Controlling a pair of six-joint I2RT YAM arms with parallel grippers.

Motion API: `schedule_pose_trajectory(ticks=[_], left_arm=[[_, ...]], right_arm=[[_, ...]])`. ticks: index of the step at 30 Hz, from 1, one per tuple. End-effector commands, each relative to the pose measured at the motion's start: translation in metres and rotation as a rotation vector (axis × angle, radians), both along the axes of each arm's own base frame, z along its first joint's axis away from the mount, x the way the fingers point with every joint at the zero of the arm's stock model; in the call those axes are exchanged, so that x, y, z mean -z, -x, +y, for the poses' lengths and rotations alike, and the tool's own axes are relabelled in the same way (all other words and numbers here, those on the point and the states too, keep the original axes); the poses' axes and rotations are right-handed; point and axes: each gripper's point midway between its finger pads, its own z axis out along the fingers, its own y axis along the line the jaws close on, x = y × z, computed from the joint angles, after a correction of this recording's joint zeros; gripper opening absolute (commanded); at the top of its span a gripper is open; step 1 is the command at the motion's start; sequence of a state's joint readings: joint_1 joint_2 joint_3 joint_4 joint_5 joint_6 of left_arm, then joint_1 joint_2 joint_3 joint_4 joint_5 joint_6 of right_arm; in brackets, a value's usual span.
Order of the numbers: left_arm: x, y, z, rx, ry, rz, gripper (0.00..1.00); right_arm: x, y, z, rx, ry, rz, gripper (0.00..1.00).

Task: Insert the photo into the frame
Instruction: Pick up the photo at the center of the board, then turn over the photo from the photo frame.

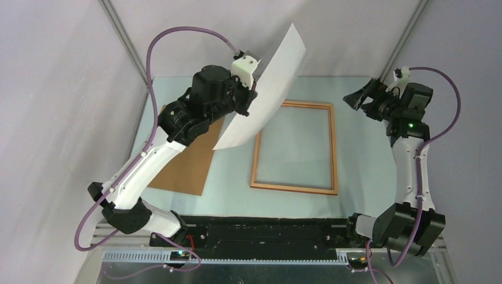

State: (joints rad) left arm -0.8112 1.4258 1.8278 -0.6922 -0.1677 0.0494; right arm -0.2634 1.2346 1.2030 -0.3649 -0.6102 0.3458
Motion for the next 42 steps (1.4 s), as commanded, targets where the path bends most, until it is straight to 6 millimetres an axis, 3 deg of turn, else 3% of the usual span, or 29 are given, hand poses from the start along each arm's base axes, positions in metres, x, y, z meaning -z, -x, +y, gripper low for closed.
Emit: schedule_pose_trajectory(ticks=[1, 9, 16, 19, 29, 34, 42], left_arm=[[-0.025, 0.028, -0.021, 0.136, 0.168, 0.060, 0.00], [-0.024, 0.049, -0.066, 0.316, 0.276, 0.223, 0.00], [-0.027, 0.057, -0.098, 0.424, 0.331, 0.319, 0.00], [-0.028, 0.059, -0.110, 0.464, 0.355, 0.354, 0.00], [-0.025, 0.054, -0.130, 0.506, 0.420, 0.422, 0.00], [-0.012, 0.042, -0.143, 0.502, 0.434, 0.460, 0.00], [-0.005, 0.019, -0.168, 0.487, 0.479, 0.502, 0.00]], right_arm=[[-0.008, 0.004, -0.020, 0.058, 0.037, -0.038, 0.99], [-0.005, 0.005, -0.042, 0.108, 0.009, -0.034, 0.99], [-0.001, 0.012, -0.032, 0.003, -0.104, -0.082, 1.00], [0.010, 0.016, -0.032, -0.040, -0.156, -0.063, 0.99], [0.058, 0.029, -0.017, -0.205, -0.277, -0.018, 0.99], [0.055, 0.029, -0.020, -0.213, -0.276, -0.042, 0.99], [0.060, 0.028, -0.047, -0.110, -0.274, -0.027, 0.98]])
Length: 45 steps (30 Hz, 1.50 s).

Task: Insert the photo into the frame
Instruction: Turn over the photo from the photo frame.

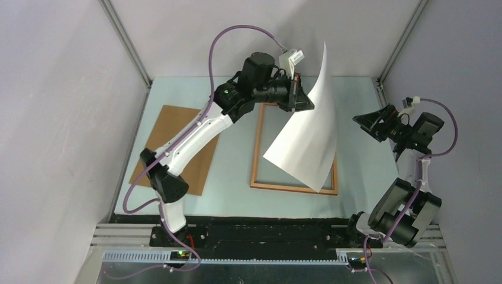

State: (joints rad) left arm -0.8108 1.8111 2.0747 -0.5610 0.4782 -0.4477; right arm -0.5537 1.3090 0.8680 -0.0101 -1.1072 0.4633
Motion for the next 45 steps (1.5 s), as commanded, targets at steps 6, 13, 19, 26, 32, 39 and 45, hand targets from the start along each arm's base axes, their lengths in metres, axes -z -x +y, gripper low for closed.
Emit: schedule_pose_trajectory(ticks=[6, 13, 19, 26, 32, 39, 45], left_arm=[[-0.036, -0.020, -0.034, 0.038, 0.135, -0.049, 0.00], [-0.030, -0.025, -0.049, 0.083, 0.155, -0.051, 0.00], [0.026, -0.061, -0.037, -0.024, 0.093, 0.080, 0.00], [0.135, -0.117, 0.007, -0.233, -0.003, 0.300, 0.00], [0.210, -0.130, 0.044, -0.350, -0.035, 0.451, 0.00], [0.258, -0.136, 0.076, -0.455, -0.068, 0.528, 0.00], [0.270, -0.138, 0.096, -0.534, -0.086, 0.536, 0.00]], right_arm=[[-0.010, 0.002, -0.031, 0.100, 0.039, -0.040, 0.97], [-0.009, 0.004, -0.048, 0.149, 0.028, -0.034, 0.97], [-0.009, 0.005, -0.052, 0.157, 0.023, -0.031, 0.97], [-0.005, 0.007, -0.052, 0.156, 0.017, -0.021, 0.97], [-0.003, 0.006, -0.052, 0.157, 0.013, -0.016, 0.97], [-0.002, 0.006, -0.053, 0.160, 0.025, -0.018, 0.96], [0.005, 0.007, -0.054, 0.173, 0.020, 0.013, 0.96]])
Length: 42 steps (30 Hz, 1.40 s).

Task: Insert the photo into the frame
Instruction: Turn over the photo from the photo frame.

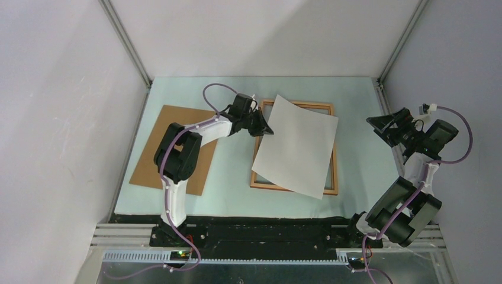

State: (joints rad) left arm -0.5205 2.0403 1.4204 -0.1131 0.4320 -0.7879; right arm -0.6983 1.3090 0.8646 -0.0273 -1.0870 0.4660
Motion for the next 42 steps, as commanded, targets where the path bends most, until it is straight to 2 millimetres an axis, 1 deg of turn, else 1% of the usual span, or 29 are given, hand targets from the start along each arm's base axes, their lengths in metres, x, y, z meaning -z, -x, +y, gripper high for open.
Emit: schedule_pose_trajectory(ticks=[1, 4, 11, 14, 16, 17, 23, 26, 28, 31, 35, 39, 42], left_arm=[[-0.035, -0.016, 0.010, -0.074, 0.034, -0.096, 0.00], [-0.033, -0.017, 0.015, -0.086, 0.021, -0.102, 0.00], [-0.031, -0.020, 0.021, -0.108, 0.009, -0.104, 0.00], [-0.033, -0.018, 0.023, -0.131, 0.018, -0.089, 0.00], [-0.033, -0.013, 0.024, -0.143, 0.028, -0.067, 0.00], [-0.037, -0.012, 0.023, -0.154, 0.040, -0.061, 0.00], [-0.045, -0.007, 0.023, -0.173, 0.056, -0.068, 0.00], [-0.045, -0.007, 0.029, -0.199, 0.042, -0.082, 0.00], [-0.053, -0.007, 0.034, -0.218, 0.045, -0.100, 0.00], [-0.054, -0.006, 0.039, -0.247, 0.048, -0.099, 0.00], [-0.059, -0.010, 0.037, -0.261, 0.078, -0.113, 0.00], [-0.056, -0.011, 0.034, -0.257, 0.093, -0.096, 0.00], [-0.053, -0.009, 0.036, -0.272, 0.092, -0.087, 0.00]], right_arm=[[0.001, 0.000, -0.004, 0.011, 0.031, -0.008, 0.96], [0.004, 0.000, -0.006, 0.022, 0.043, -0.001, 0.96], [0.008, 0.001, -0.009, 0.041, 0.097, 0.006, 0.96], [0.009, 0.002, -0.010, 0.044, 0.113, 0.006, 0.96], [0.010, 0.002, -0.009, 0.043, 0.113, 0.011, 0.96], [0.011, 0.002, -0.009, 0.042, 0.113, 0.013, 0.96], [0.014, 0.002, -0.009, 0.038, 0.113, 0.020, 0.96], [0.016, 0.001, -0.009, 0.035, 0.111, 0.023, 0.96], [0.018, 0.001, -0.008, 0.031, 0.110, 0.027, 0.96], [0.018, 0.000, -0.007, 0.028, 0.110, 0.029, 0.96], [0.018, 0.001, -0.006, 0.028, 0.114, 0.028, 0.96], [0.017, 0.001, -0.006, 0.030, 0.118, 0.028, 0.96], [0.019, 0.001, -0.006, 0.028, 0.115, 0.032, 0.96]])
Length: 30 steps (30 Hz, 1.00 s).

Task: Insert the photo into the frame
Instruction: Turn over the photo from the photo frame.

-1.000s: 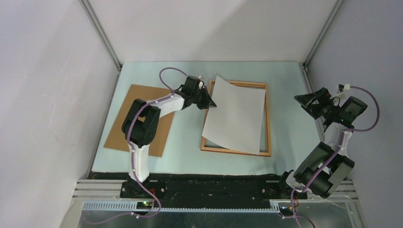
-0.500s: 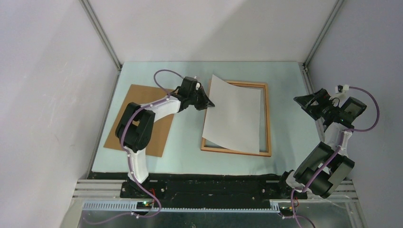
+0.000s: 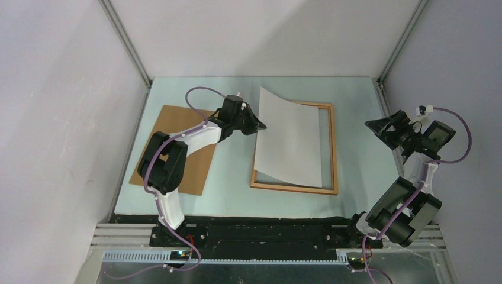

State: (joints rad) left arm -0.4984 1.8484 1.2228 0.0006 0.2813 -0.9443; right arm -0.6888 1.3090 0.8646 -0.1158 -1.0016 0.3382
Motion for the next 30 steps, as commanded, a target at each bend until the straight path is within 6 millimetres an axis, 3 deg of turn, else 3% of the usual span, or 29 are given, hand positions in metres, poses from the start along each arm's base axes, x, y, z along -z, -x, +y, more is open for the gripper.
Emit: schedule_pose_trajectory(ticks=[1, 8, 30], left_arm=[[-0.022, -0.008, 0.003, -0.049, 0.042, -0.053, 0.00], [-0.014, -0.010, 0.005, -0.084, 0.047, -0.018, 0.00], [0.012, -0.023, -0.028, 0.022, 0.022, 0.018, 0.00]], right_arm=[[-0.001, 0.000, 0.000, -0.006, 0.024, -0.012, 0.96], [0.000, 0.001, 0.000, -0.002, 0.024, -0.013, 0.96], [0.006, 0.000, 0.000, -0.005, 0.010, 0.007, 0.96]])
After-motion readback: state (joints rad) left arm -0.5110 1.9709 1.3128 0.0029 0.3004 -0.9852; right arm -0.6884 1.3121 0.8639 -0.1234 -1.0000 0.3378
